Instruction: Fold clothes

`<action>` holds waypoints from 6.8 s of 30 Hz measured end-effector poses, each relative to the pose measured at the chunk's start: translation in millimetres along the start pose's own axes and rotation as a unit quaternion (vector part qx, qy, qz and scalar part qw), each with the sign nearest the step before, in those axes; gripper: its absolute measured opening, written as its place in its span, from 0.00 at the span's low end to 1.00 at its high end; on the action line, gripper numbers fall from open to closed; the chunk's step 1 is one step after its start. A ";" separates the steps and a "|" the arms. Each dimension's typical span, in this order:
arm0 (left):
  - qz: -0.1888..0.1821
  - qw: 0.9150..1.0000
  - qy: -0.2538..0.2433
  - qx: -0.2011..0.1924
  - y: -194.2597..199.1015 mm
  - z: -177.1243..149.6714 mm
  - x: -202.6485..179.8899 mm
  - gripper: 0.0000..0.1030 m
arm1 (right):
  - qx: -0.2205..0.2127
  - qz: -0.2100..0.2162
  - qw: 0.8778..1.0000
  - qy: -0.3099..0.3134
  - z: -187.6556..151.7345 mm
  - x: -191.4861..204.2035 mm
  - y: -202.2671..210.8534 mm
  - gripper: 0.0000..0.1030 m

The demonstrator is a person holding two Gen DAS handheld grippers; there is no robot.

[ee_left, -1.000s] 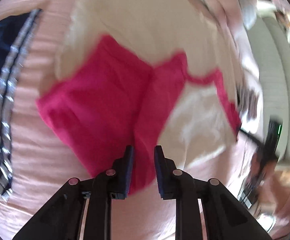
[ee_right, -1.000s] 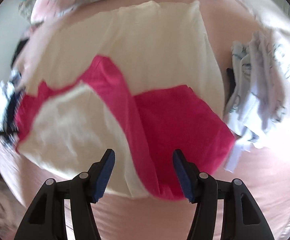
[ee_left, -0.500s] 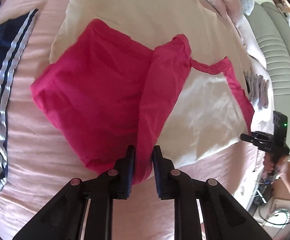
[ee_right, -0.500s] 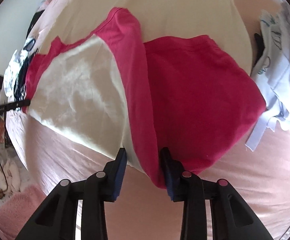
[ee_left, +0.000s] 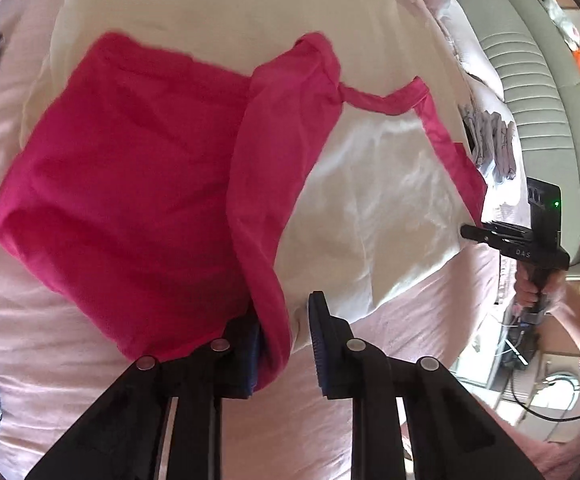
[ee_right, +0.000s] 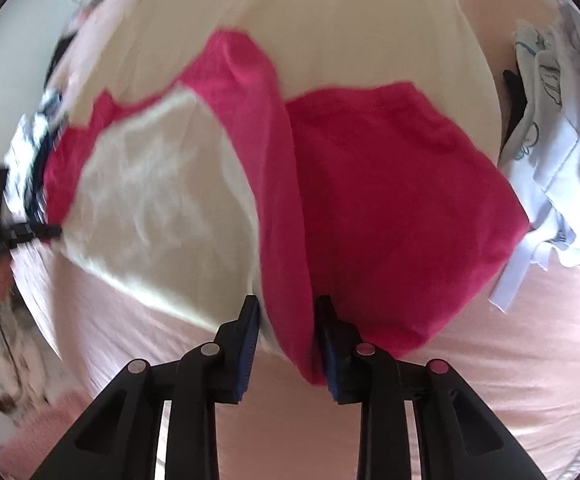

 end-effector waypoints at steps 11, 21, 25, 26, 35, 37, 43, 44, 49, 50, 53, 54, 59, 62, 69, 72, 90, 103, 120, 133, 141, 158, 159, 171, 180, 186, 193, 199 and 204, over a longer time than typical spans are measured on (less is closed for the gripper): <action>-0.031 0.988 0.093 0.121 1.5 -30.1 19.7 0.06 | 0.072 -0.022 0.996 0.055 -26.0 16.2 -23.2 0.10; -0.033 0.996 0.046 0.074 34.0 -24.6 6.9 0.07 | 0.063 -0.019 0.998 0.021 -20.8 20.0 -20.0 0.11; -0.005 1.000 0.008 0.014 55.1 3.8 1.7 0.17 | 0.010 -0.036 0.999 0.004 -1.4 18.4 1.2 0.30; 0.000 1.000 0.002 0.002 55.5 11.9 0.5 0.21 | -0.010 -0.046 0.999 -0.004 6.5 17.6 6.4 0.34; 0.000 1.000 0.009 0.013 11.4 43.8 -7.3 0.04 | -0.039 -0.085 0.996 0.008 62.0 40.8 -29.7 0.37; 0.010 1.000 0.008 -0.007 22.0 47.7 -7.1 0.03 | -0.032 -0.089 0.995 0.032 65.7 49.1 -38.2 0.16; 0.019 0.995 -0.003 -0.098 64.4 78.3 -13.9 0.04 | -0.090 -0.110 0.989 0.027 89.4 56.3 -19.4 0.05; 0.027 0.995 -0.007 -0.099 63.7 82.0 -12.2 0.05 | -0.105 -0.113 0.988 0.016 93.9 53.6 -14.1 0.05; 0.050 0.997 0.052 -0.014 16.1 73.2 26.7 0.11 | -0.089 -0.102 0.990 -0.043 104.5 35.8 -31.5 0.13; 0.045 0.997 0.057 -0.020 19.7 74.4 27.4 0.12 | -0.083 -0.096 0.991 -0.053 105.5 34.1 -35.1 0.13; 0.073 0.993 0.035 -0.083 57.0 84.9 15.0 0.12 | -0.115 -0.088 0.987 -0.074 111.1 36.2 -17.6 0.26; 0.067 0.991 0.014 -0.111 70.1 89.6 3.8 0.12 | -0.132 -0.089 0.984 -0.078 113.5 37.7 -8.0 0.33; 0.026 0.993 -0.087 -0.077 38.8 107.4 -42.4 0.12 | -0.160 -0.131 0.978 0.033 93.3 50.9 -0.2 0.34; 0.048 0.994 -0.095 -0.030 4.0 114.6 -35.4 0.11 | -0.089 -0.091 0.989 0.069 80.7 55.9 -19.7 0.34; 0.084 0.991 -0.001 -0.107 55.6 158.7 18.4 0.08 | -0.136 -0.102 0.985 0.000 116.0 32.0 -6.3 0.34; 0.045 0.994 -0.030 -0.093 64.9 137.6 -4.9 0.08 | -0.157 -0.082 0.983 -0.039 111.4 28.8 10.7 0.34; 0.089 0.995 0.048 -0.006 78.9 -46.9 70.4 0.08 | -0.037 -0.160 0.986 0.041 -86.4 -37.6 35.1 0.35; 0.017 0.949 0.283 -0.135 74.3 -96.3 61.2 0.34 | -0.088 0.038 0.943 -0.319 -121.8 -27.2 16.3 0.47; 0.083 0.901 0.258 -0.339 86.2 -101.8 70.2 0.58 | -0.253 -0.105 0.939 -0.210 -87.3 -9.4 7.9 0.81; -0.011 0.883 0.229 -0.411 66.9 -114.0 42.8 0.58 | -0.328 -0.002 0.922 -0.205 -109.9 -18.1 16.3 0.34; -0.050 0.876 0.242 -0.415 66.0 -144.2 26.6 0.58 | -0.302 0.036 0.934 -0.187 -145.8 -0.5 8.8 0.31; -0.053 0.831 0.275 -0.480 71.4 -77.4 60.9 0.58 | -0.389 0.131 0.868 -0.280 -86.8 -54.2 22.7 0.38; -0.050 0.831 0.268 -0.485 71.9 -73.9 59.1 0.58 | -0.389 0.128 0.868 -0.281 -82.2 -53.4 20.8 0.38; -0.074 0.803 0.327 -0.493 70.8 -84.3 62.6 0.58 | -0.389 0.120 0.861 -0.306 -76.8 -43.9 12.6 0.36; 0.002 0.844 0.278 -0.458 74.1 -35.9 52.9 0.16 | -0.388 0.044 0.885 -0.253 -50.6 -34.8 13.2 0.30; -0.048 0.850 0.285 -0.440 61.2 -34.2 66.1 0.19 | -0.384 0.035 0.889 -0.247 -48.4 -37.0 6.7 0.32; -0.026 0.863 0.258 -0.433 88.8 -42.5 46.9 0.11 | -0.401 0.021 0.891 -0.210 -60.0 -23.0 36.7 0.12; -0.002 0.886 0.198 -0.419 117.8 -83.3 13.8 0.11 | -0.437 0.021 0.880 -0.184 -95.0 -1.3 89.4 0.09; 0.002 0.905 0.182 -0.385 123.8 -135.6 7.0 0.11 | -0.424 0.027 0.890 -0.166 -149.1 12.1 106.8 0.09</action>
Point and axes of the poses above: each gripper's, at about its wrist camera, not at the fingertips, and y roughly against the way its jaws point, x to its left, z to its top, the point moved 8 cm from there along -y, roughly the way its jaws point, and after that the axes turned 3 degrees about -y, right-handed, at the moved point
